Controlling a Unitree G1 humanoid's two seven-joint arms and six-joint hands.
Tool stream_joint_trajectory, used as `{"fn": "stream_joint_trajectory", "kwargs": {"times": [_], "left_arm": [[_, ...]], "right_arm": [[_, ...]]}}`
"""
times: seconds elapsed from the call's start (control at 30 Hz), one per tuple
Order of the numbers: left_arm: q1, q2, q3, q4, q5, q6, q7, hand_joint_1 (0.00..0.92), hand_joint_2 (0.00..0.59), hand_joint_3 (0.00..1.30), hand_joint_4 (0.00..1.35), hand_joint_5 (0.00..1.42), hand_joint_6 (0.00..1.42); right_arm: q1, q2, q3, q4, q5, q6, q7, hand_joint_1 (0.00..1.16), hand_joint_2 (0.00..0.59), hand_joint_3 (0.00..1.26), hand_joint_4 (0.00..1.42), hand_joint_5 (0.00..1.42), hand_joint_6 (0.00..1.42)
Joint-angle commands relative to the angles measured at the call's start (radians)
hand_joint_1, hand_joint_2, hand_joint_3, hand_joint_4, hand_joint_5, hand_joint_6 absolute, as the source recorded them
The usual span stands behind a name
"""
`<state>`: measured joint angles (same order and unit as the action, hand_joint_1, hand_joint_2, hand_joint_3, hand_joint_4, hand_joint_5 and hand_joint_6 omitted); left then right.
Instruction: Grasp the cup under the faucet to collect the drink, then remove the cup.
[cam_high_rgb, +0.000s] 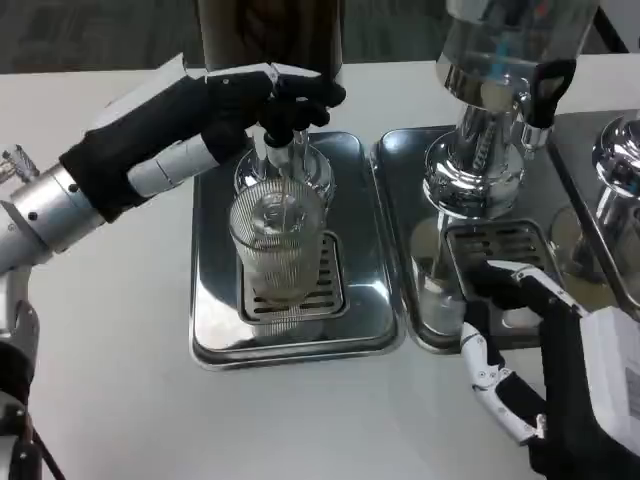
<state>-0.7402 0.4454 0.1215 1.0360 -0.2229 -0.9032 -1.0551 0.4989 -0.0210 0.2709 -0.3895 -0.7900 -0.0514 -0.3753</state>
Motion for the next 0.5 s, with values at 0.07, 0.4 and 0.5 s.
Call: {"fn": "stream_joint_trajectory", "kwargs": {"times": [0.07, 0.4, 0.5], "left_arm": [[0.031, 0.014, -0.025, 0.010, 0.032, -0.032, -0.007, 0.000, 0.068, 0.31, 0.23, 0.27, 0.29], [0.041, 0.025, -0.040, 0.007, 0.034, -0.054, 0.013, 0.000, 0.073, 0.30, 0.22, 0.27, 0.29], [0.041, 0.028, -0.044, 0.007, 0.038, -0.064, 0.019, 0.000, 0.073, 0.30, 0.22, 0.27, 0.29]], "right_arm": [[-0.013, -0.010, -0.009, -0.007, 0.043, 0.000, 0.031, 0.58, 0.471, 0.43, 0.41, 0.42, 0.32], [-0.073, -0.020, -0.035, 0.010, 0.182, -0.001, 0.122, 0.54, 0.388, 0.37, 0.35, 0.38, 0.30], [-0.095, -0.021, -0.041, 0.016, 0.219, 0.005, 0.151, 0.54, 0.358, 0.32, 0.31, 0.37, 0.30]]}}
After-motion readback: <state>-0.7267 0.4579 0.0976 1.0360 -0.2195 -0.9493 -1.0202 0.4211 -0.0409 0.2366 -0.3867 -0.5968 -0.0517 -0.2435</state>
